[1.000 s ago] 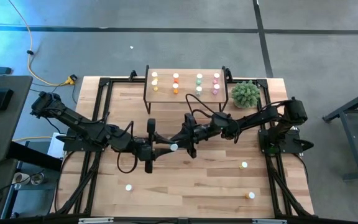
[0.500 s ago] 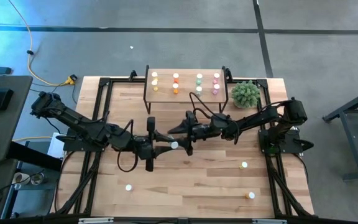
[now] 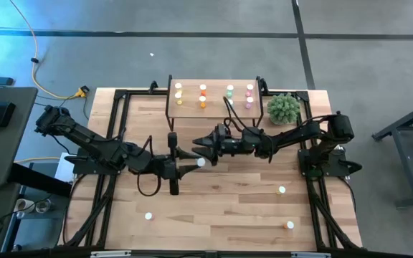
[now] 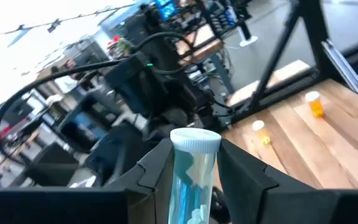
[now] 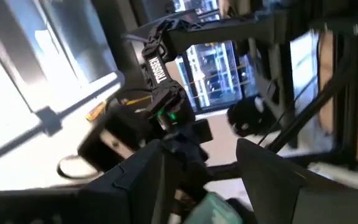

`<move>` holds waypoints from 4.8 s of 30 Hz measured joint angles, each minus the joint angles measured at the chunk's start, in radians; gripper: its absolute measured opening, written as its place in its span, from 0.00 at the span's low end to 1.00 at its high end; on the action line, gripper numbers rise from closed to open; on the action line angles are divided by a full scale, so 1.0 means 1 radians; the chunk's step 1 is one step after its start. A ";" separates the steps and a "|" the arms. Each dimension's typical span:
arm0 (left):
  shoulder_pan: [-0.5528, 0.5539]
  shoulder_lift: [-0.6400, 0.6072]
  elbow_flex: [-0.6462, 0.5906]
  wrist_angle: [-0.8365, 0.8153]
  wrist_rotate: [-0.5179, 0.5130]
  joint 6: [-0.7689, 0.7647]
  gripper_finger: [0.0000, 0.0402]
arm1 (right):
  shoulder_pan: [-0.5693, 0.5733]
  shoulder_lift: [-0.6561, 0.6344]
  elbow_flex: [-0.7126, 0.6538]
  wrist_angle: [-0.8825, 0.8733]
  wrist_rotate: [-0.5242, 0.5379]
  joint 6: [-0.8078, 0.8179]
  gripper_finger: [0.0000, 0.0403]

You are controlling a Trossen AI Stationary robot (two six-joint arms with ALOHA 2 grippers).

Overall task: Pick and place medicine bottles onto shelf by color
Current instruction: Put the blue pill bottle on the shelf aligned with the other blue pill bottles

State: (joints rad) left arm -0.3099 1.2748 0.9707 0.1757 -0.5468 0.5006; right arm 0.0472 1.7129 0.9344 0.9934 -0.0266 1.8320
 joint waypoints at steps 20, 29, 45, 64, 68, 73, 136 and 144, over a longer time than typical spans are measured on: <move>0.002 -0.250 0.000 0.001 -0.010 -0.285 0.26 | 0.022 -0.001 0.000 0.000 0.130 -0.734 0.50; 0.003 -0.343 0.000 0.001 -0.015 -0.372 0.26 | 0.022 -0.001 0.001 0.074 0.132 -1.132 0.50; 0.099 -0.362 0.000 0.001 0.001 -0.436 0.26 | -0.023 -0.002 0.369 -0.441 0.015 -1.634 0.50; 0.251 -0.344 0.000 0.010 0.108 -0.551 0.26 | -0.047 -0.002 0.722 -0.931 0.026 -1.827 0.50; 0.263 -0.335 -0.001 0.014 0.140 -0.551 0.26 | -0.053 -0.002 0.722 -0.930 0.022 -1.773 0.50; 0.273 -0.327 -0.001 0.012 0.146 -0.551 0.26 | -0.054 -0.002 0.722 -0.926 0.022 -1.747 0.49; 0.324 -0.302 0.000 -0.112 0.201 -0.577 0.28 | -0.054 -0.001 0.721 -1.002 -0.001 -1.754 0.21; 0.324 -0.302 0.000 -0.111 0.222 -0.550 0.21 | -0.054 -0.001 0.721 -1.002 -0.005 -1.757 0.21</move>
State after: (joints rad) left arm 0.0143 0.9726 0.9703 0.0647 -0.3248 -0.0490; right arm -0.0067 1.7123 1.6558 -0.0090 -0.0315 0.0750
